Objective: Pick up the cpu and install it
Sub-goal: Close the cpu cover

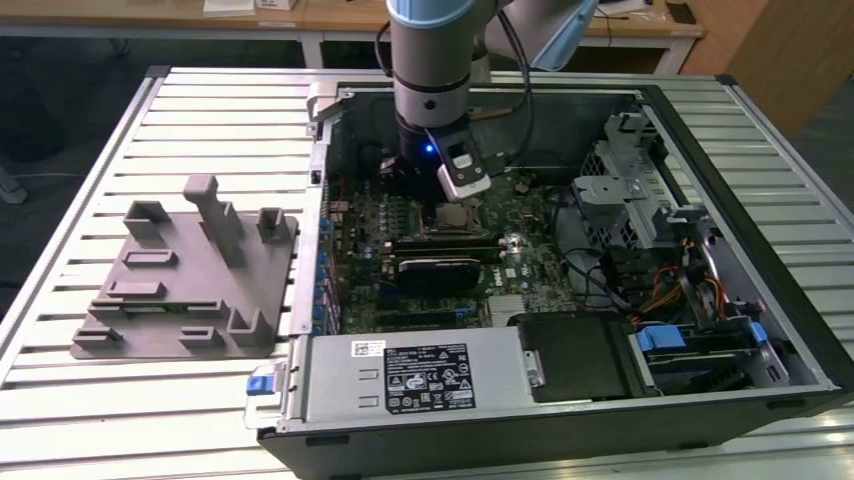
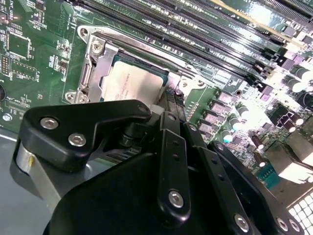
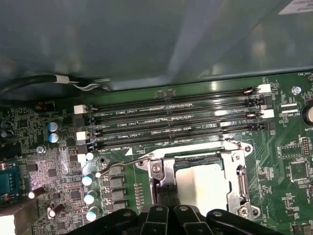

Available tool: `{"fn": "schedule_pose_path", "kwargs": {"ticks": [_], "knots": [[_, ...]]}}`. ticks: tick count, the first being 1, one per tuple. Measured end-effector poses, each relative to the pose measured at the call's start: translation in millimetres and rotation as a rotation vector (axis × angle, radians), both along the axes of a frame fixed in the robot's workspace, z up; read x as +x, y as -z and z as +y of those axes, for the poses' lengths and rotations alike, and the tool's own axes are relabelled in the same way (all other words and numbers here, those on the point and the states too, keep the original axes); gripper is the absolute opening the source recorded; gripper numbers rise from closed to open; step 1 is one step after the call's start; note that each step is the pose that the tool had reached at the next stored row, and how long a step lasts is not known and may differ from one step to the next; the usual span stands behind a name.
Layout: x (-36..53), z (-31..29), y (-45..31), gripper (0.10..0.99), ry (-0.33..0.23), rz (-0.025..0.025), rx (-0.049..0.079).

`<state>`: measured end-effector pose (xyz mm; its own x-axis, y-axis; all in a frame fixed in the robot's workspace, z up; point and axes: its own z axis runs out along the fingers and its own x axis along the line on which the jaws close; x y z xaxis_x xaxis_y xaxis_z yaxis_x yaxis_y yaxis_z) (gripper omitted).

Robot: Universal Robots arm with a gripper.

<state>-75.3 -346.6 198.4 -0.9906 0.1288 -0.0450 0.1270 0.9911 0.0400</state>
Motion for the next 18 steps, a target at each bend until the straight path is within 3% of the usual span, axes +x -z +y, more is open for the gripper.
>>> {"fn": "schedule_pose_path", "kwargs": {"ticks": [10, 18], "knots": [[3.2, 0.1, -1.7, 0.106, 0.000, -0.0004, 0.000], [3.2, 0.0, -15.9, 0.106, 0.000, -0.0010, 0.000]]}}
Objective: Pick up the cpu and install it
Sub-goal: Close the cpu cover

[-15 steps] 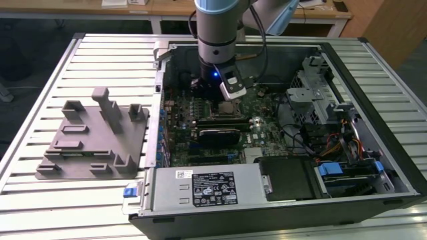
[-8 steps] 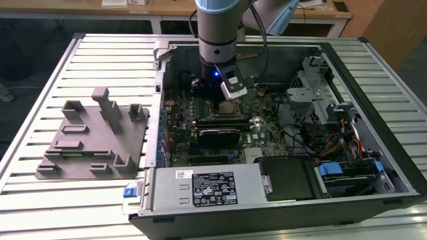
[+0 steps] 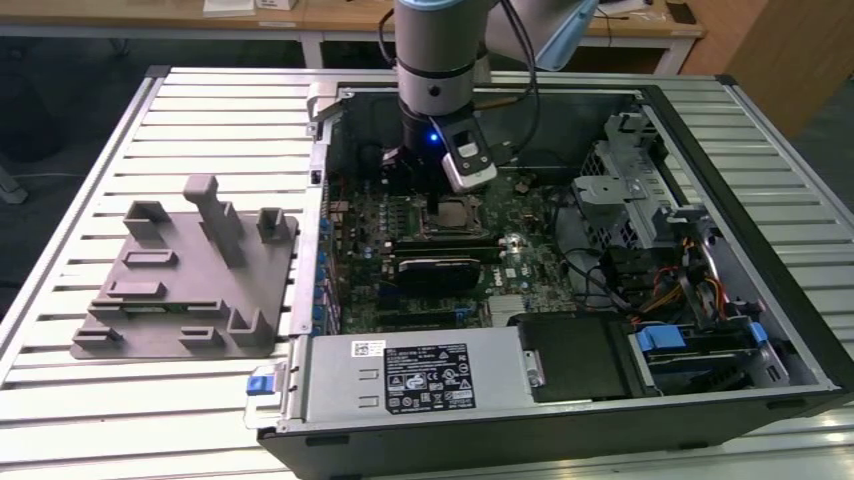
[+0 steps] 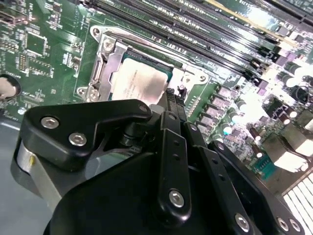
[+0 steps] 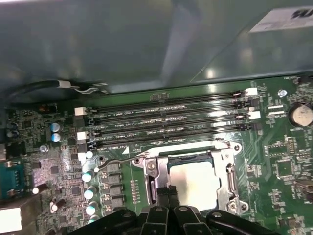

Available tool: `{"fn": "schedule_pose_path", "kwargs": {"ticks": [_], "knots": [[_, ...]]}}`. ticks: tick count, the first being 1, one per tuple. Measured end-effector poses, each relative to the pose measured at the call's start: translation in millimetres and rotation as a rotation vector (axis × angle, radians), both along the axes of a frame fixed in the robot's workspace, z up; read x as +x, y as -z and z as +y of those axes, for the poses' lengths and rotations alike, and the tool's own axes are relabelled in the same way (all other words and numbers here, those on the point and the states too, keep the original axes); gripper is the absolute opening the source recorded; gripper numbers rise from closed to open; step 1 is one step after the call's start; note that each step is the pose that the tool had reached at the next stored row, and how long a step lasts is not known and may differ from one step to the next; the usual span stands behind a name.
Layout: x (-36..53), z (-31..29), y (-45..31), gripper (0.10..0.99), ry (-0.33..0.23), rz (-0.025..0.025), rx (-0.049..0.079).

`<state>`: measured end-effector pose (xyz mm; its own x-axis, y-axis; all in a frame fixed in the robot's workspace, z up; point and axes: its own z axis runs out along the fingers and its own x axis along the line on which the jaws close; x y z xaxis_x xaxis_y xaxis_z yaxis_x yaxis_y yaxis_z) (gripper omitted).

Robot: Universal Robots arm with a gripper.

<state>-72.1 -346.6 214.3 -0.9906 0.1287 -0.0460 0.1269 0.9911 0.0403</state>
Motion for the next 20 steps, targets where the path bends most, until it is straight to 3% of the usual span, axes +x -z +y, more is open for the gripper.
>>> {"fn": "schedule_pose_path", "kwargs": {"ticks": [3, 8, 16, 20], "knots": [[0.0, 0.0, -4.6, 0.106, 0.000, -0.0007, 0.000], [1.3, 0.0, -4.6, 0.106, 0.000, -0.0010, 0.000], [24.9, 0.0, -4.6, 0.106, 0.000, 0.0003, 0.000], [25.6, 0.0, -7.2, 0.106, 0.000, 0.0005, 0.000]]}}
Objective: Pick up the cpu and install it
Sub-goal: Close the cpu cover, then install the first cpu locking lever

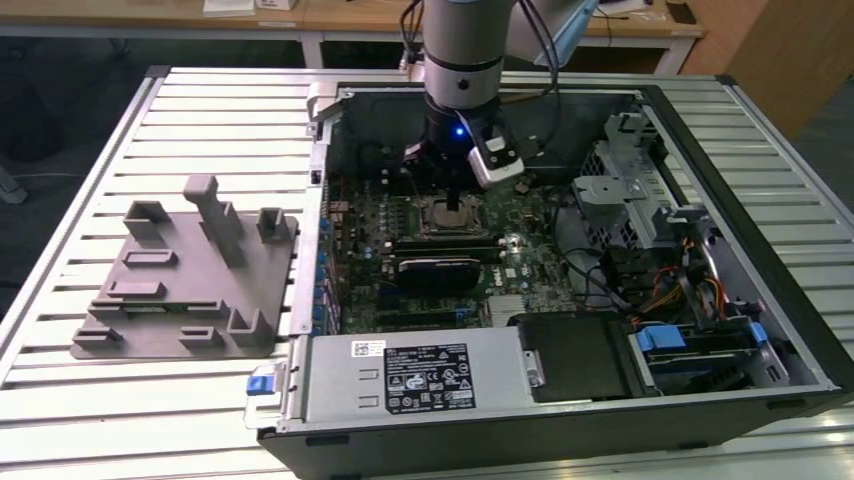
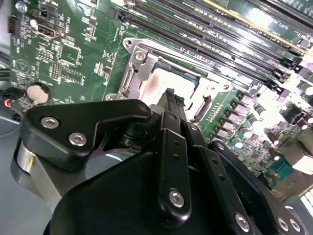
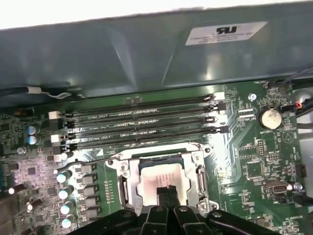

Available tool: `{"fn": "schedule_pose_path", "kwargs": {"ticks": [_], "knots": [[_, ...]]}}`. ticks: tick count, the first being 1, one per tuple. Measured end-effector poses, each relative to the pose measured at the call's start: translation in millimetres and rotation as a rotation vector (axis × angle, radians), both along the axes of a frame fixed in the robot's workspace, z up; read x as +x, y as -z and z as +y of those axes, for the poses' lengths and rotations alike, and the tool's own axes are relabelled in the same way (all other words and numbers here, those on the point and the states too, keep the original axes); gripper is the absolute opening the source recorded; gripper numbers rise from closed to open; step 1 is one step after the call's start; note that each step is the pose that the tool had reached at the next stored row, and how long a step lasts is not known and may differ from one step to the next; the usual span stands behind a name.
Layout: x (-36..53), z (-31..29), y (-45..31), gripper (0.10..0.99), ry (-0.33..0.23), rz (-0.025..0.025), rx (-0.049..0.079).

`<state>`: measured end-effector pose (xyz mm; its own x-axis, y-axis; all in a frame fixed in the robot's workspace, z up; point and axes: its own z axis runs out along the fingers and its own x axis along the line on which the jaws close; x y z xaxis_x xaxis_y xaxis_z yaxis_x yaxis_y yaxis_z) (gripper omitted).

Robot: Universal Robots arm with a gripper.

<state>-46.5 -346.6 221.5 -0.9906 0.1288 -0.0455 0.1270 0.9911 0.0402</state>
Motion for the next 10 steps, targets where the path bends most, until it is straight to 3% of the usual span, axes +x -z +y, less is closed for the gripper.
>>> {"fn": "schedule_pose_path", "kwargs": {"ticks": [5, 10], "knots": [[0.0, 0.0, -10.0, 0.106, 0.000, -0.0005, 0.000], [0.0, 0.0, -11.5, 0.106, 0.000, -0.0006, 0.000]]}}
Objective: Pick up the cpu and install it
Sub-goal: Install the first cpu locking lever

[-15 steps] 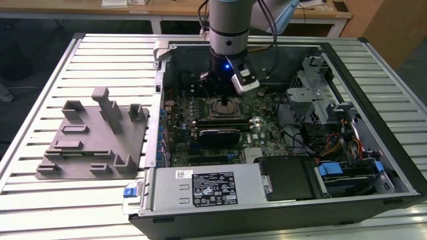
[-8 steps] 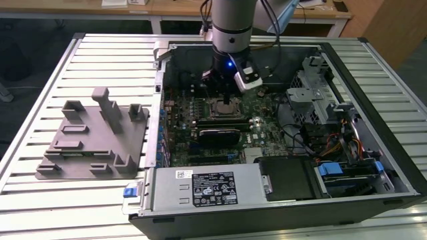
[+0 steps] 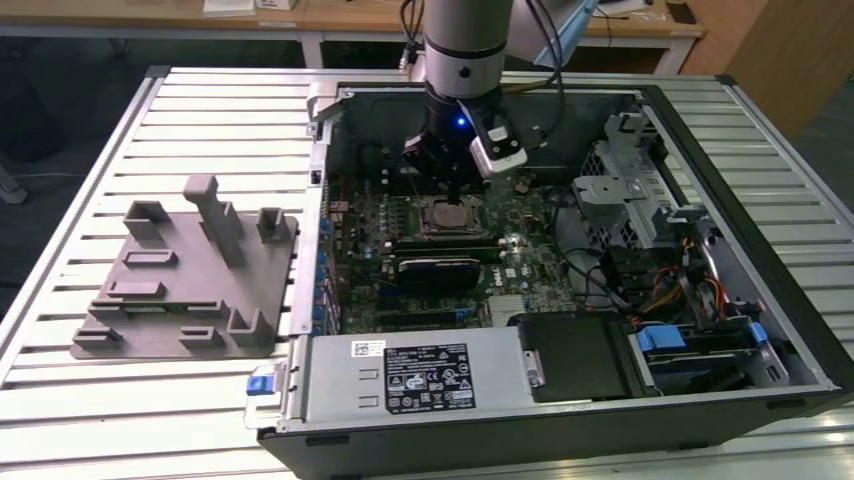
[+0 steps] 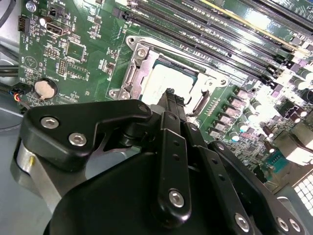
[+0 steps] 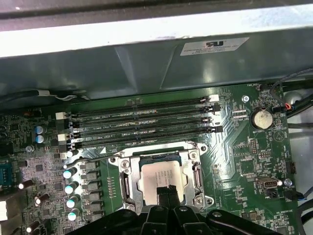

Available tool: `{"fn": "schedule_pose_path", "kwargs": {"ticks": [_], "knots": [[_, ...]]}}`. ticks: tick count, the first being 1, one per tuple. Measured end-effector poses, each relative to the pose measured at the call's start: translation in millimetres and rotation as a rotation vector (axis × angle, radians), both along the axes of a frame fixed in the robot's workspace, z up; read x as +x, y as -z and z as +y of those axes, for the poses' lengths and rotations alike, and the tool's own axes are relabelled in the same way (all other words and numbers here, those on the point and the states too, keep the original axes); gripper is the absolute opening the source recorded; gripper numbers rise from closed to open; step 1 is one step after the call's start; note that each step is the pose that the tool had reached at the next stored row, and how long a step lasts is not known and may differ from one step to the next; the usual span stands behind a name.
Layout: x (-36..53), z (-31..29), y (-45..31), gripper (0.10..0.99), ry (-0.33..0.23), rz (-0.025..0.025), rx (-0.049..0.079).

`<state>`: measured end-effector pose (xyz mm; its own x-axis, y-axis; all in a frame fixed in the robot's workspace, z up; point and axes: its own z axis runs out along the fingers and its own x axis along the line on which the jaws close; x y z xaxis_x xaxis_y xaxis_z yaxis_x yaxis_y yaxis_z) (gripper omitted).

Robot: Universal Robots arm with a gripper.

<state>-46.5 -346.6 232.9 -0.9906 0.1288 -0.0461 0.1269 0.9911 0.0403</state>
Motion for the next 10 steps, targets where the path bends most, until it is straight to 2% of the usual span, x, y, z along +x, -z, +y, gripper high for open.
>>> {"fn": "schedule_pose_path", "kwargs": {"ticks": [10], "knots": [[0.0, 0.0, -2.2, 0.106, 0.000, 0.0002, 0.000]]}}
